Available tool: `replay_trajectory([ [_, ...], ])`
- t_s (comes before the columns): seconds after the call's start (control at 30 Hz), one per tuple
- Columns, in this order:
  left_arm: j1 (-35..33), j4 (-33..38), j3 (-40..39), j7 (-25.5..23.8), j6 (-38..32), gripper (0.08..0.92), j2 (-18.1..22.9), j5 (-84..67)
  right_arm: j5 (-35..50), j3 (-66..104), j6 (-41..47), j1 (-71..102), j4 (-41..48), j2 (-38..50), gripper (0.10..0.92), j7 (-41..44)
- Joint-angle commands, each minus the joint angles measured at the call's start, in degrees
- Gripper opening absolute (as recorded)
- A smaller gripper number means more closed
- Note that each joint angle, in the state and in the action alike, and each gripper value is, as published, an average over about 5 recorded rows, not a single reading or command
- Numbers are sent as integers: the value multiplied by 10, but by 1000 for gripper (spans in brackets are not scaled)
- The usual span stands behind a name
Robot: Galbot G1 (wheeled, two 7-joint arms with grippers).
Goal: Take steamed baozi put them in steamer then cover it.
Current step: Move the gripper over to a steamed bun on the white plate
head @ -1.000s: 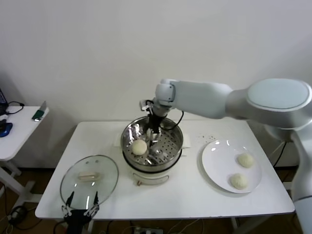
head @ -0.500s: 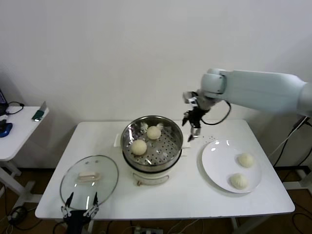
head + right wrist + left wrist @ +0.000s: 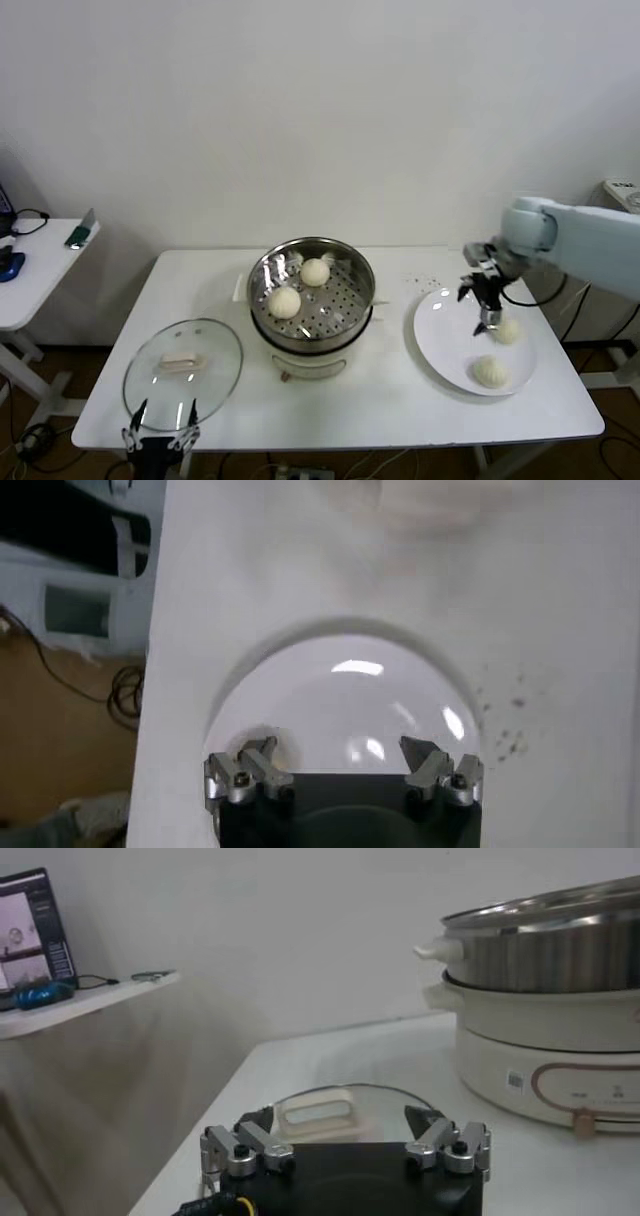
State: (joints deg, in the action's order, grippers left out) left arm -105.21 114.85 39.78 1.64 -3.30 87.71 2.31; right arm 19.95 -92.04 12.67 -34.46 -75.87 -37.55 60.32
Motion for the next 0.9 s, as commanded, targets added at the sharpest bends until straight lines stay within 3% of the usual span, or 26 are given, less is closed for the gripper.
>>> replay_trajectory([
  [0.03, -2, -2, 1, 0, 0, 823, 2, 3, -102, 66, -11, 119, -2, 63, 823, 5],
  [0.9, 9, -21, 13, 1, 2, 823, 6, 3, -124, 90, -24, 169, 55, 3, 813, 8],
])
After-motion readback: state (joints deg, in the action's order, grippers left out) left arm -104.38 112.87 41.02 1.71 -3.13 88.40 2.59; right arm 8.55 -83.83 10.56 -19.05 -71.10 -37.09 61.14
